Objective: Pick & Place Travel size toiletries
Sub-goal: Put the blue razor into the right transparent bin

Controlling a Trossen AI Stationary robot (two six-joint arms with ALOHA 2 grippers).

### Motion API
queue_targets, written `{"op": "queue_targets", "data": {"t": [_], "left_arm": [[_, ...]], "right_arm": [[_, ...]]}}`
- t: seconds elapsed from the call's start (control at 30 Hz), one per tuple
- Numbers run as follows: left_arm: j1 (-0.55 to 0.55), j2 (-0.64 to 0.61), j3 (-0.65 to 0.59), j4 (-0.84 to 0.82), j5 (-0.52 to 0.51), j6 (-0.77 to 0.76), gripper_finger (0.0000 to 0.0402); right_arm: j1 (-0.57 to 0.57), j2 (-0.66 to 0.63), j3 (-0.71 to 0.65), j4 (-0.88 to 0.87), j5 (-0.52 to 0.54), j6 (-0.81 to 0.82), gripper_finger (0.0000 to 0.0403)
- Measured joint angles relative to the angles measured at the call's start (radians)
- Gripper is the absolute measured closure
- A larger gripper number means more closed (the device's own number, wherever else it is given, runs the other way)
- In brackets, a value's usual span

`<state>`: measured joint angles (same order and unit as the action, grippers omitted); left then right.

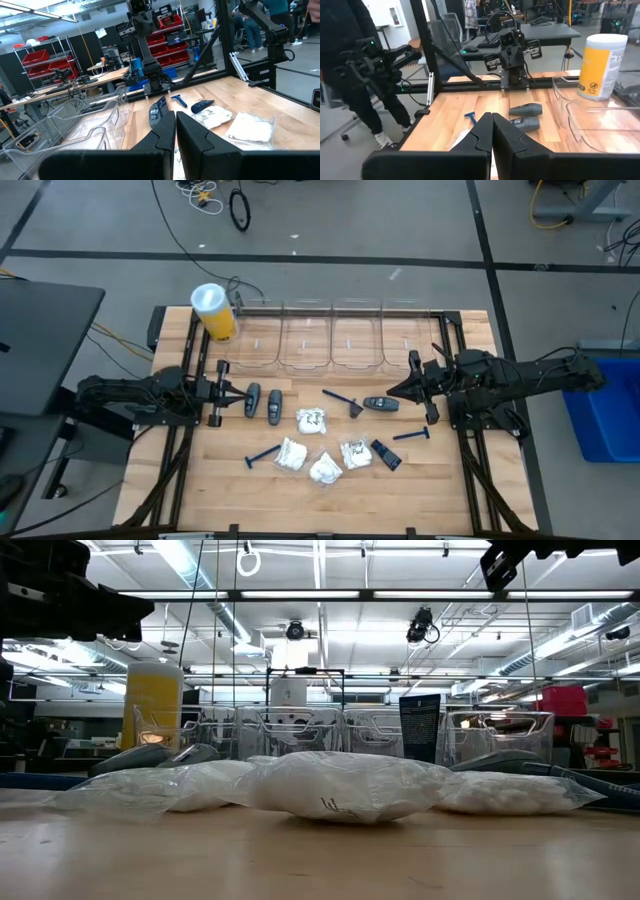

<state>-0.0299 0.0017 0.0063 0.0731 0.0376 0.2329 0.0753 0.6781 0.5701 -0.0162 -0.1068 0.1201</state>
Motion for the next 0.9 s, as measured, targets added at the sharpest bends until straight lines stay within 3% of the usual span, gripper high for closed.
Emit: {"op": "queue_targets", "data": {"t": [0.53,0.9], "left_arm": [[0.0,0.0,0.0,0.0,0.0,0.0,0.0377],[0.0,0.0,0.0,0.0,0.0,0.0,0.0378]], "right_arm": [[-0.009,0.001,0.115,-0.009,0.027,0.044,0.0396],[-0.011,0.002,0.119,-0.011,0.027,0.046,0.0396]]}}
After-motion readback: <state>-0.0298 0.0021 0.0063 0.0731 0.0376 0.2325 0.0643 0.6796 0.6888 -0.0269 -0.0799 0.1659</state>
